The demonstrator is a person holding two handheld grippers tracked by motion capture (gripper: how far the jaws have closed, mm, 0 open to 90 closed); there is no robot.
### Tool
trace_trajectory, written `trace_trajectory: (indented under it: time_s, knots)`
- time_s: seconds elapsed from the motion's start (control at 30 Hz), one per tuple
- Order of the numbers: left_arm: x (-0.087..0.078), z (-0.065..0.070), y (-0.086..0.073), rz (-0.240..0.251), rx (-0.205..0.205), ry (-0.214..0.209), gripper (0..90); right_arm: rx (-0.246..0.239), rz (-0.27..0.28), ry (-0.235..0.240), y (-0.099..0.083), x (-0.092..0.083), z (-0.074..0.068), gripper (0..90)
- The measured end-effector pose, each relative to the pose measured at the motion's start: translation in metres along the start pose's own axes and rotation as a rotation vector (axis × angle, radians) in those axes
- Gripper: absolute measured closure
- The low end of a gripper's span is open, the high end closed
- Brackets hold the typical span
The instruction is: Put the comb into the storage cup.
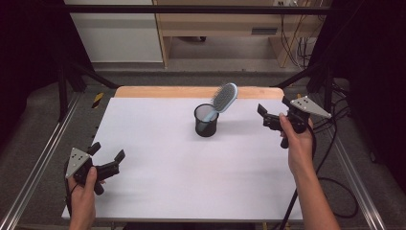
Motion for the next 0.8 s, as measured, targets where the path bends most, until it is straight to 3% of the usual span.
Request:
trace_trajectory:
  time_s: [0.33, 0.5, 0.57, 0.8]
  knots:
    - [-0.001, -0.003, 0.001, 0.005, -0.006, 0.004, 1.9, 0.007, 0.027, -0.019, 0.001, -0.015, 0.006, 3.9]
    - [-0.001, -0.003, 0.001, 0.008, -0.006, 0.006, 1.9, -0.008, 0.029, -0.023, 0.001, -0.021, 0.005, 3.5]
    - [-0.002, -0.004, 0.002, 0.009, -0.007, 0.009, 1.9, -0.034, 0.028, -0.037, 0.001, -0.025, 0.005, 3.1]
    - [-0.004, -0.004, 0.002, 0.016, -0.013, 0.011, 1.8, -0.037, 0.044, -0.042, 0.000, -0.037, 0.006, 2.4]
Point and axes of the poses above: each handheld gripper's, and its own axes: x roughly forward along the jaws, y roughly out of its top, z roughly to its right, the point moved 8 cm from there along x, roughly forward along the jaws, and after that the axes turned 8 degrees about -z, right-handed, at the moved point
